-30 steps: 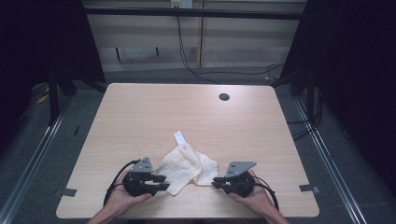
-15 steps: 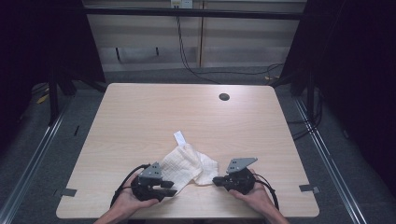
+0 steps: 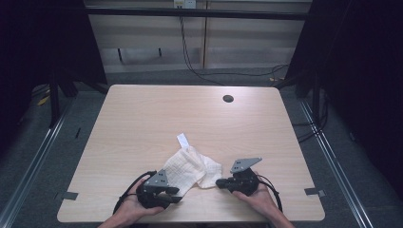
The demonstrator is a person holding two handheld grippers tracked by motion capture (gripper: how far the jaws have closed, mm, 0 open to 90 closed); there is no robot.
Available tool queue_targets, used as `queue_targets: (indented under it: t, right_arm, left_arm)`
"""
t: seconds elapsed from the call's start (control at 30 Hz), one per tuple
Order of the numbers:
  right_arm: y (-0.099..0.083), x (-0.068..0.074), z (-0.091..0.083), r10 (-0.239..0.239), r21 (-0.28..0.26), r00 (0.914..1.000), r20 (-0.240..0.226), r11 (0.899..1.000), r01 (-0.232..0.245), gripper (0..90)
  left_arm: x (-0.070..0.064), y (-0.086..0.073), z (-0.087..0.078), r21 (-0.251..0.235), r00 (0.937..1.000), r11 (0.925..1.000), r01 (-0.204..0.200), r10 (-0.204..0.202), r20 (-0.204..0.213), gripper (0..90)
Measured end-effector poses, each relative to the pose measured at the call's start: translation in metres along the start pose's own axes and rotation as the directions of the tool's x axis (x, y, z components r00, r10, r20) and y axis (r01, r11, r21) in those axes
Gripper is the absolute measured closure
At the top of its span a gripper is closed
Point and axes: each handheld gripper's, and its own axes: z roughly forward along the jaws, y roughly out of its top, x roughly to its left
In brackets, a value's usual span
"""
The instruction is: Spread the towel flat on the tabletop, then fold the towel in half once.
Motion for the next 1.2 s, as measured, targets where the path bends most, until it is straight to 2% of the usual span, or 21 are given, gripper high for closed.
queue_targets:
  t: [0.03,0.13,0.17,0.23,0.3,0.33,0.37,0.4,0.43,0.47,0.5,0.6,0.67,0.73,0.8,0.87,0.9,1.0,1.07,1.13,1.2]
  right_arm:
    - [0.000,0.001,0.000,0.004,0.001,1.0000,0.005,1.000,-0.004,87.2]
    - [0.001,0.001,0.000,0.007,0.004,1.0000,0.006,1.000,-0.007,87.9]
    - [0.002,-0.001,-0.003,0.018,0.001,0.9998,0.008,1.000,-0.018,88.1]
    - [0.003,-0.003,-0.007,0.029,-0.012,0.9995,0.009,1.000,-0.029,88.3]
    - [0.005,-0.004,-0.012,0.040,-0.035,0.9992,0.005,0.999,-0.039,88.4]
    - [0.006,-0.005,-0.016,0.045,-0.050,0.9990,0.005,0.998,-0.045,88.4]
    - [0.008,-0.007,-0.020,0.050,-0.064,0.9987,0.011,0.997,-0.050,88.4]
    - [0.008,-0.007,-0.020,0.050,-0.064,0.9987,0.011,0.997,-0.050,88.4]
    - [0.012,-0.011,-0.028,0.069,-0.105,0.9976,0.010,0.992,-0.068,88.4]
    - [0.012,-0.011,-0.028,0.069,-0.105,0.9976,0.010,0.992,-0.068,88.4]
    - [0.018,-0.014,-0.038,0.075,-0.140,0.9969,0.023,0.988,-0.071,88.4]
    - [0.024,-0.017,-0.049,0.078,-0.171,0.9963,0.036,0.983,-0.071,88.5]
    - [0.033,-0.023,-0.061,0.091,-0.215,0.9950,0.041,0.973,-0.080,88.5]
    - [0.041,-0.027,-0.066,0.087,-0.233,0.9950,0.049,0.970,-0.074,88.6]
    - [0.045,-0.029,-0.067,0.090,-0.246,0.9950,0.044,0.966,-0.077,88.6]
    - [0.057,-0.031,-0.070,0.077,-0.256,0.9956,0.052,0.965,-0.061,88.6]
    - [0.057,-0.031,-0.070,0.077,-0.256,0.9956,0.052,0.965,-0.061,88.6]
    - [0.068,-0.036,-0.077,0.082,-0.270,0.9948,0.059,0.961,-0.064,88.6]
    - [0.074,-0.039,-0.081,0.082,-0.265,0.9942,0.069,0.962,-0.061,88.6]
    - [0.079,-0.042,-0.087,0.086,-0.271,0.9941,0.066,0.961,-0.065,88.6]
    - [0.084,-0.044,-0.091,0.086,-0.271,0.9940,0.068,0.960,-0.065,88.6]
  left_arm:
    - [-0.002,0.000,0.000,0.005,0.9995,0.9998,-0.019,0.019,-0.025,79.1]
    - [-0.001,0.002,-0.001,0.022,0.9993,0.9996,-0.020,0.020,-0.030,84.1]
    - [0.000,0.003,-0.002,0.014,0.9991,0.9999,-0.004,0.005,-0.041,86.0]
    - [0.005,0.004,-0.006,-0.007,0.9997,0.9999,0.010,-0.010,-0.021,86.4]
    - [0.011,0.007,-0.016,-0.067,0.9983,0.9962,0.056,-0.057,-0.016,86.6]
    - [0.011,0.007,-0.016,-0.067,0.9983,0.9962,0.056,-0.057,-0.016,86.6]
    - [0.018,0.009,-0.026,-0.114,0.9963,0.9902,0.081,-0.083,-0.020,86.6]
    - [0.018,0.009,-0.026,-0.114,0.9963,0.9902,0.081,-0.083,-0.020,86.6]
    - [0.025,0.010,-0.035,-0.161,0.9925,0.9798,0.119,-0.122,-0.011,86.6]
    - [0.025,0.010,-0.035,-0.161,0.9925,0.9798,0.119,-0.122,-0.011,86.5]
    - [0.030,0.011,-0.043,-0.179,0.9911,0.9770,0.116,-0.126,-0.042,86.5]
    - [0.035,0.013,-0.051,-0.201,0.9891,0.9713,0.128,-0.140,-0.046,86.5]
    - [0.044,0.018,-0.061,-0.229,0.9875,0.9626,0.144,-0.155,-0.029,86.5]
    - [0.045,0.021,-0.065,-0.238,0.9875,0.9611,0.140,-0.153,-0.037,86.5]
    - [0.049,0.024,-0.072,-0.263,0.9876,0.9551,0.137,-0.152,-0.039,86.6]
    - [0.059,0.027,-0.083,-0.298,0.9836,0.9436,0.144,-0.169,-0.062,86.6]
    - [0.059,0.027,-0.083,-0.298,0.9836,0.9436,0.144,-0.169,-0.062,86.6]
    - [0.068,0.030,-0.091,-0.337,0.9788,0.9269,0.165,-0.196,-0.060,86.6]
    - [0.069,0.032,-0.094,-0.337,0.9804,0.9283,0.156,-0.187,-0.061,86.7]
    - [0.071,0.036,-0.100,-0.347,0.9810,0.9246,0.158,-0.187,-0.052,86.6]
    - [0.074,0.038,-0.103,-0.339,0.9814,0.9278,0.155,-0.184,-0.055,86.6]
